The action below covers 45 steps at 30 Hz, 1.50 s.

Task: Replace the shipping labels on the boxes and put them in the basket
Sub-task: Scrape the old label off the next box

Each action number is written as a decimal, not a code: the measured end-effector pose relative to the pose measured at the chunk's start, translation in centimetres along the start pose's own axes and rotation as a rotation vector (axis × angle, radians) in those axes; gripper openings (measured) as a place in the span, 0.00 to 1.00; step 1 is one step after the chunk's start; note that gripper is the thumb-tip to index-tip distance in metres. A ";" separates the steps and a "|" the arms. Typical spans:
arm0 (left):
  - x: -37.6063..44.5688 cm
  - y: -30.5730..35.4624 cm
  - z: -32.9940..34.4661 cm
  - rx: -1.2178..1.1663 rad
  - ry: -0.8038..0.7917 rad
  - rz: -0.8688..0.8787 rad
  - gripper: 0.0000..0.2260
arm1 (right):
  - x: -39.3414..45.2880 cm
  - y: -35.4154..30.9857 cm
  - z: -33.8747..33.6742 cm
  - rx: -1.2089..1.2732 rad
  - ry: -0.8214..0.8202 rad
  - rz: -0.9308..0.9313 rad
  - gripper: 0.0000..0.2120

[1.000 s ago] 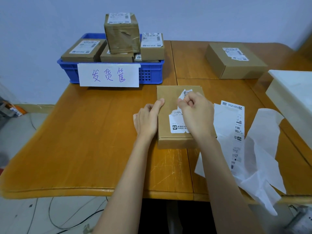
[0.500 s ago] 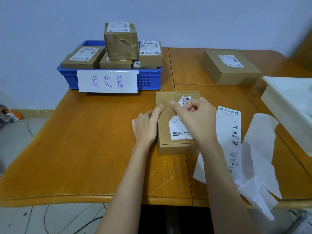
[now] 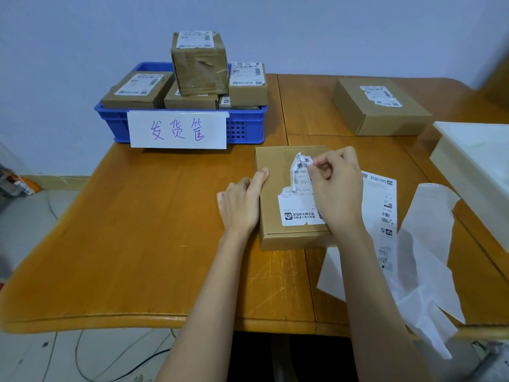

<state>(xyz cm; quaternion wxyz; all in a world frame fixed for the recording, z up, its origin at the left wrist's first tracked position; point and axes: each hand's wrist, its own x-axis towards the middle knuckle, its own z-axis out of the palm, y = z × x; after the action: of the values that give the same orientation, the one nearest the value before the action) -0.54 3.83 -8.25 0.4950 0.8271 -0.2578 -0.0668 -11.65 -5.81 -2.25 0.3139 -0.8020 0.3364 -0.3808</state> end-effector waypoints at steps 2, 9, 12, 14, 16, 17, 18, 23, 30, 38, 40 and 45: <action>0.1 0.0 0.0 -0.011 0.003 -0.002 0.34 | -0.2 -0.2 -0.1 0.003 -0.003 -0.014 0.03; 0.0 0.2 -0.1 -0.028 -0.008 -0.019 0.31 | -0.7 -0.2 -0.3 0.060 -0.016 -0.026 0.05; -0.1 0.0 -0.1 -0.049 0.001 -0.030 0.30 | -1.1 -0.1 -0.5 0.156 0.088 0.072 0.05; -0.1 -0.1 -0.1 -0.060 0.004 -0.032 0.31 | -1.2 0.1 -0.8 0.195 0.132 0.130 0.17; -0.2 -0.1 -0.1 -0.056 0.006 -0.025 0.30 | -1.2 0.2 -1.0 0.135 0.096 0.146 0.21; -0.2 -0.1 -0.1 -0.053 0.006 -0.025 0.30 | -1.2 0.2 -0.9 0.087 0.072 0.138 0.18; -0.1 -0.1 -0.1 -0.056 0.005 -0.028 0.30 | -1.3 0.2 -0.7 0.036 0.058 0.125 0.14; -0.2 -0.2 -0.3 -0.051 0.004 -0.025 0.30 | -1.4 -0.2 0.1 -0.067 0.056 0.027 0.03; -0.1 -0.1 -0.1 -0.033 0.001 -0.009 0.27 | -1.7 -0.1 -0.2 0.062 0.039 -0.026 0.05; -0.1 -0.3 -0.1 -0.019 -0.002 -0.011 0.29 | -2.0 0.3 -0.4 -0.075 0.102 0.068 0.29; -0.1 -0.3 -0.2 0.015 -0.002 0.007 0.28 | -2.3 0.7 -0.4 -0.115 0.150 0.071 0.22; -0.1 -0.2 -0.2 0.001 -0.007 -0.003 0.29 | -3.0 1.0 0.0 -0.182 0.176 -0.012 0.06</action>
<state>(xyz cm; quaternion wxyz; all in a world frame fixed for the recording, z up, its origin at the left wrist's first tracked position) -0.47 4.09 -8.34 0.4934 0.8276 -0.2582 -0.0702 -13.41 -4.07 -4.21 0.2070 -0.7925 0.3912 -0.4197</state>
